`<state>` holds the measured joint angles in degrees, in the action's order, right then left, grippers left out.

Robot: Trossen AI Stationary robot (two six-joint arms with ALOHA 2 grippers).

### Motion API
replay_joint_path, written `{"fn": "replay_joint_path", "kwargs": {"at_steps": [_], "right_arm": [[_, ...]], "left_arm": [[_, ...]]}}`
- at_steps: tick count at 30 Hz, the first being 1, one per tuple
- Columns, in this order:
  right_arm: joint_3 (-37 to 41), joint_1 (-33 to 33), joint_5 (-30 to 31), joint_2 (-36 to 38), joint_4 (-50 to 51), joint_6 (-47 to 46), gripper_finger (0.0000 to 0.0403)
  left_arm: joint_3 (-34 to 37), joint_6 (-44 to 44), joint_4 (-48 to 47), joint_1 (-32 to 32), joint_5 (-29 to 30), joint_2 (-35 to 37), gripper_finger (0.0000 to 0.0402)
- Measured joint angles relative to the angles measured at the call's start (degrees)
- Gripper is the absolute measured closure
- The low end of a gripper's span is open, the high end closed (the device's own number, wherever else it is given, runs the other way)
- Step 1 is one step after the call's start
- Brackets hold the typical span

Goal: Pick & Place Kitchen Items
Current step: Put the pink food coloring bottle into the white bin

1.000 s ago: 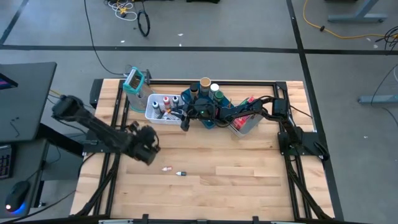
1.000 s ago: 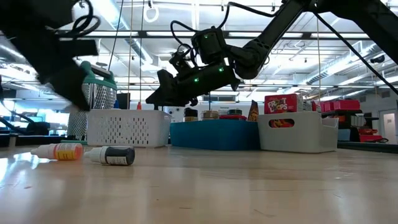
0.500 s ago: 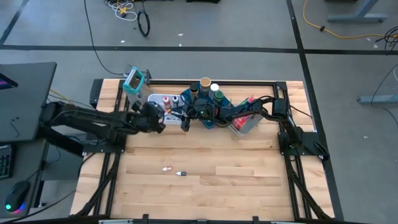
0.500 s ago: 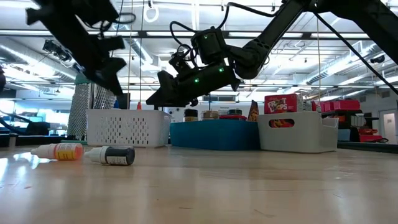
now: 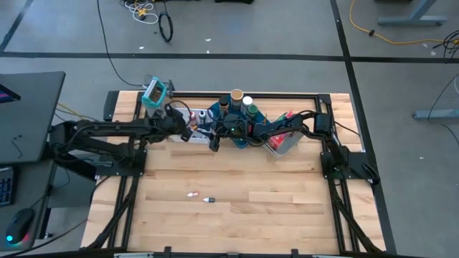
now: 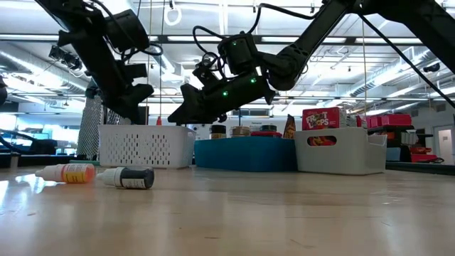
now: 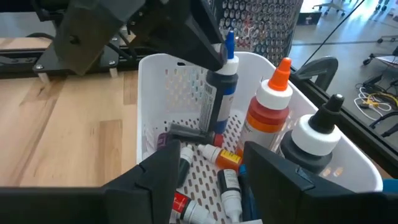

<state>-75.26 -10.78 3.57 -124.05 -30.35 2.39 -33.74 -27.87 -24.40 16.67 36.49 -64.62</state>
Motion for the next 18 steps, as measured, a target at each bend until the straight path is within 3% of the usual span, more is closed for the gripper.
{"fn": "replay_joint_path", "kwargs": {"at_steps": [9, 18], "right_arm": [[0.0, 0.0, 0.0, 0.0, 0.0, 0.0, 0.0216], [0.0, 0.0, 0.0, 0.0, -0.1, 0.0, 0.0216]], "left_arm": [[0.0, 6.8, 1.8, 0.8, -0.3, 0.0, 0.031], [0.0, 7.3, 2.1, 0.8, -0.1, 0.0, 0.0241]]}}
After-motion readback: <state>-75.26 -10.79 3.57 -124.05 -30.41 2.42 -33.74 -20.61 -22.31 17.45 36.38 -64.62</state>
